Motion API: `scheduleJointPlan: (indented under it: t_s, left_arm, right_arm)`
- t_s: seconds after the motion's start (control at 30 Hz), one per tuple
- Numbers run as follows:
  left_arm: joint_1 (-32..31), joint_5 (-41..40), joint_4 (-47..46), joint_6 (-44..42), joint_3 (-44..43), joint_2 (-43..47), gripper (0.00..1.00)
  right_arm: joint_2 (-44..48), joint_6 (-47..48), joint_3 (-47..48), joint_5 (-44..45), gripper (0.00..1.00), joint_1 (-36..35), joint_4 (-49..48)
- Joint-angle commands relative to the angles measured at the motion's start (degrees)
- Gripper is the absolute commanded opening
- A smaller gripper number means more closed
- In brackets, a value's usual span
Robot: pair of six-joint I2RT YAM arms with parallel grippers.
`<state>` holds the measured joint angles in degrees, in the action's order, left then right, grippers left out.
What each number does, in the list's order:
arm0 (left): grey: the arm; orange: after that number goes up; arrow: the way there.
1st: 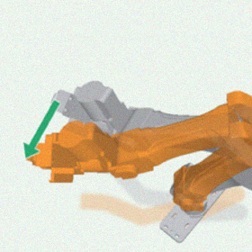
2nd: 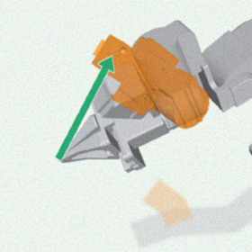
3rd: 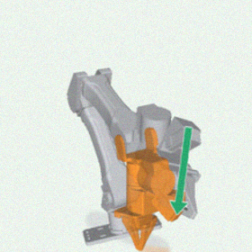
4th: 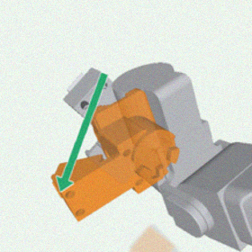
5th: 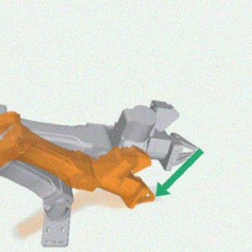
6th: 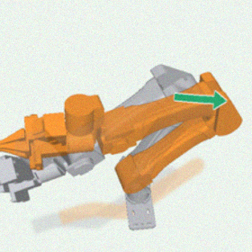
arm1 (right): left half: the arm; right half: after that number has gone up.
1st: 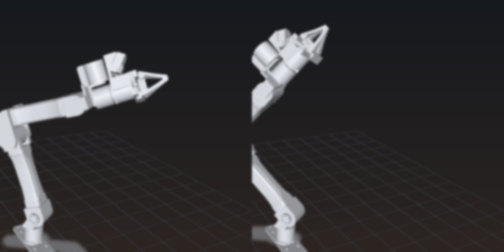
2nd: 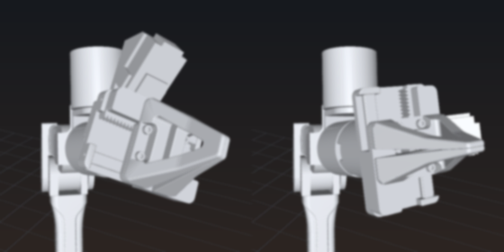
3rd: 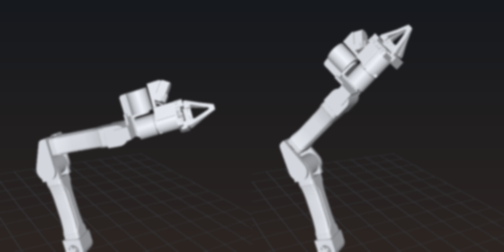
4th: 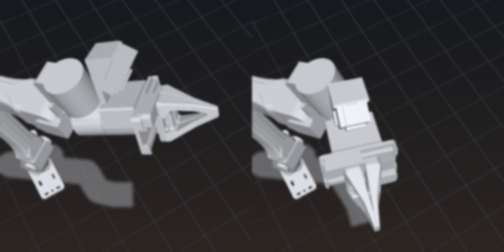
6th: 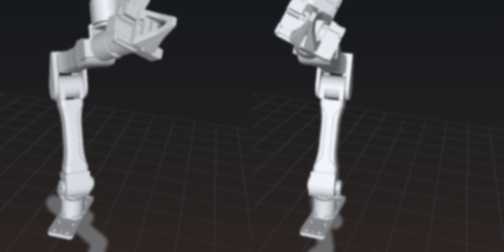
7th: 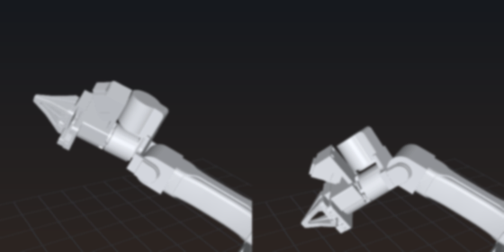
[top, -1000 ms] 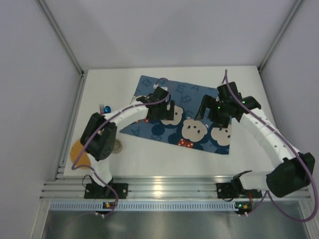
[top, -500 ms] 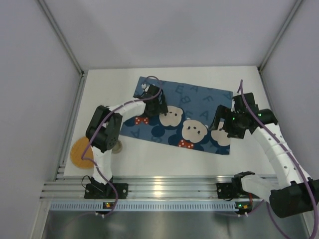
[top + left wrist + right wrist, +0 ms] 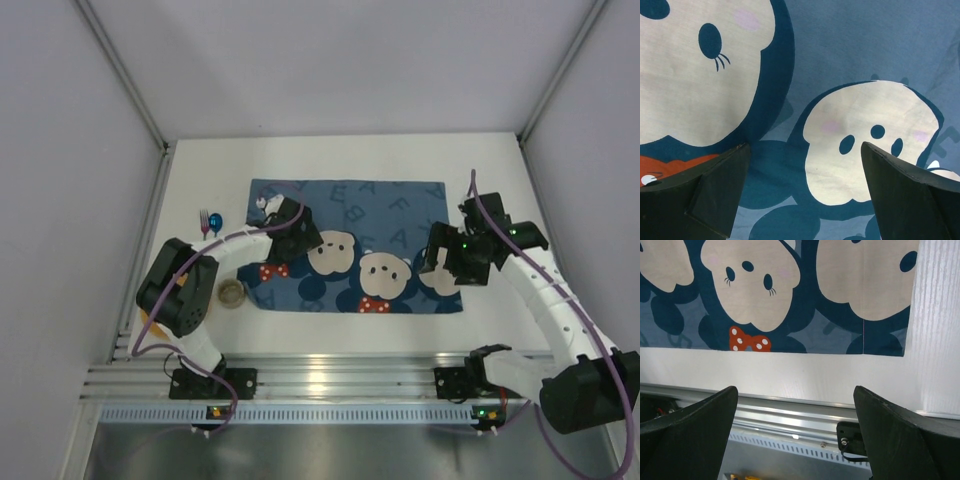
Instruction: Set the dinner table for one person
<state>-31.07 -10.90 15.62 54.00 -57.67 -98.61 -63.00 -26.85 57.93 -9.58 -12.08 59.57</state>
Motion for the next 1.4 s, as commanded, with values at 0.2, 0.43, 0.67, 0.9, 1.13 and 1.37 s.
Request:
scheduleJointPlan:
  t_s: [0.2, 0.43, 0.67, 0.9, 1.13, 1.37]
  left_arm:
    - [-4.9, -4.1, 12.8, 0.1, -5.9, 0.3, 0.98]
    - [-5.1, -18.9, 23.8, -4.5, -16.2, 8.0, 0.98]
    - [5.0, -20.8, 34.6, 1.8, -10.0, 18.1, 0.96]
    - [11.3, -19.7, 37.6, 5.9, 2.3, 31.6, 0.92]
    - [14.2, -18.2, 39.5, 7.4, 9.3, 36.4, 0.88]
    - [16.9, -13.5, 33.9, 9.1, 16.8, 36.8, 0.84]
  right_arm:
    - [3.1, 1.3, -1.3, 0.2, 1.00, 0.8, -0.8]
    - [4.4, 1.4, -1.7, 0.4, 1.00, 0.8, -0.2]
    - [5.1, 1.4, -2.3, 0.4, 1.00, 0.7, -0.3]
    - [5.8, 1.4, -4.1, -0.3, 1.00, 0.8, -0.4]
    - [6.9, 1.5, -6.1, -1.2, 1.00, 0.8, -0.3]
    - [7.6, 1.8, -6.1, -1.2, 1.00, 0.8, 0.5]
